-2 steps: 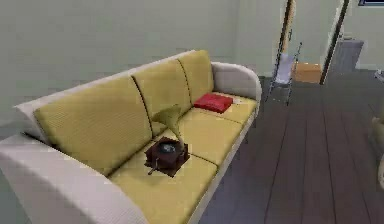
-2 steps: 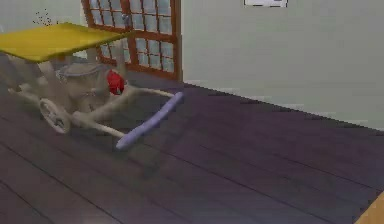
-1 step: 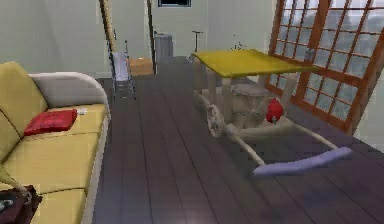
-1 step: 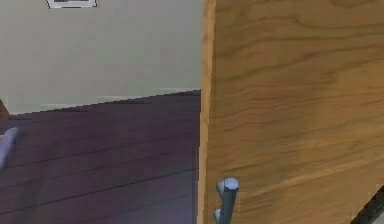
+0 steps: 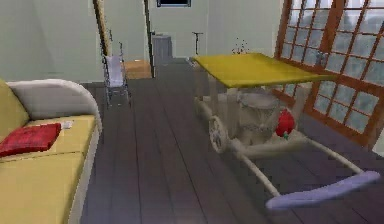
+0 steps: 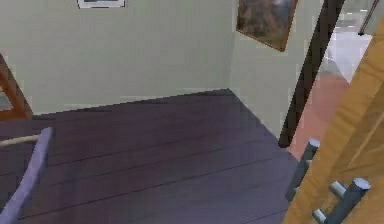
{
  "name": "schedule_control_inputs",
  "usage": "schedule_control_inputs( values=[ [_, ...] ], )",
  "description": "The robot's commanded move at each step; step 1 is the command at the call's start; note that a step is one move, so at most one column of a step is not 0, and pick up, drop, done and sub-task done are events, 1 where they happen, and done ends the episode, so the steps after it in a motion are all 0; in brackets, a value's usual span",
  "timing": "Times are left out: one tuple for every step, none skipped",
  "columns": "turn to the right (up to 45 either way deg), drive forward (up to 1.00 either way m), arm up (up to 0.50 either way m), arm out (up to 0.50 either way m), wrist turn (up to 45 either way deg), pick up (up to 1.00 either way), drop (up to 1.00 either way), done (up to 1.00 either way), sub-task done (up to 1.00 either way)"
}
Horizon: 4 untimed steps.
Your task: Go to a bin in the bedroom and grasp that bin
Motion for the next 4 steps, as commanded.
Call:
schedule_control_inputs(
  values=[
    [45.0,0.00,0.00,0.00,0.0,0.00,0.00,0.00,0.00],
    [27.0,0.00,0.00,0.00,0.0,0.00,0.00,0.00,0.00],
    [0.0,0.35,0.00,0.00,0.0,0.00,0.00,0.00,0.00],
    [30.0,0.00,0.00,0.00,0.0,0.00,0.00,0.00,0.00]
  ],
)
